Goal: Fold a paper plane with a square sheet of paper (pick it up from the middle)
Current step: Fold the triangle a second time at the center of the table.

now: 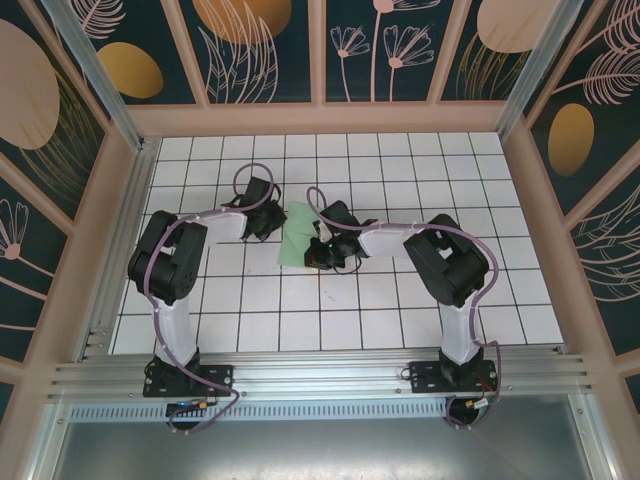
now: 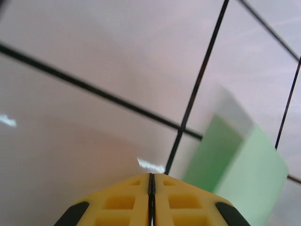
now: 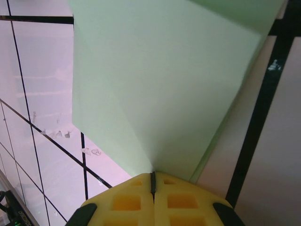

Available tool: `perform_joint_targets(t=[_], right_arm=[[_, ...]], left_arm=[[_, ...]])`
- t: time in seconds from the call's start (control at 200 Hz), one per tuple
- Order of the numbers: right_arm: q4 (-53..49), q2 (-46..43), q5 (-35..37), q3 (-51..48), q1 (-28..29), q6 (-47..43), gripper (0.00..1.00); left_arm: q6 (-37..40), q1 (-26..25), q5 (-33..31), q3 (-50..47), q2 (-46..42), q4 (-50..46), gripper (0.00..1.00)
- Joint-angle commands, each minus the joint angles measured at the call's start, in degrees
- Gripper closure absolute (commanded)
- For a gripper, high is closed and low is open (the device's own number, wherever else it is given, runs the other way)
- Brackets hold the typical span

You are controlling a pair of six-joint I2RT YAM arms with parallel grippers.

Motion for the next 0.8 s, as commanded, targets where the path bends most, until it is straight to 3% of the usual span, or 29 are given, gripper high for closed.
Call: perform_joint_targets(t=[0.0,0.17,0.335,0.545,0.796], right_arm=[[-13.2,4.9,5.4,-4.5,0.7,-0.3,1.00],[-11.6,2.9,2.6,-1.7,0.6,-1.4,1.00],[-6.4,-3.2,-3.2,0.6,-1.0,-1.4,0.95],[-2.1,-10.0,-4.3,2.7,-3.7,-1.2,0.84],[-3.3,-9.7,-1.2,3.0,-4.3,-1.6,0.89]], left_arm=[[3.4,0.1,-0.6,1.5,-0.1,-2.2,0.88],[2.8,-0.5,8.5,-5.2,-8.9,5.4,0.84],[0.4,-2.3,11.9,-11.5,-14.8,10.0,0.83],[-0.8,-4.4,14.0,-13.4,-12.6,12.1,0.85],[-1.5,-5.5,13.5,-12.8,-8.3,12.2,0.89]])
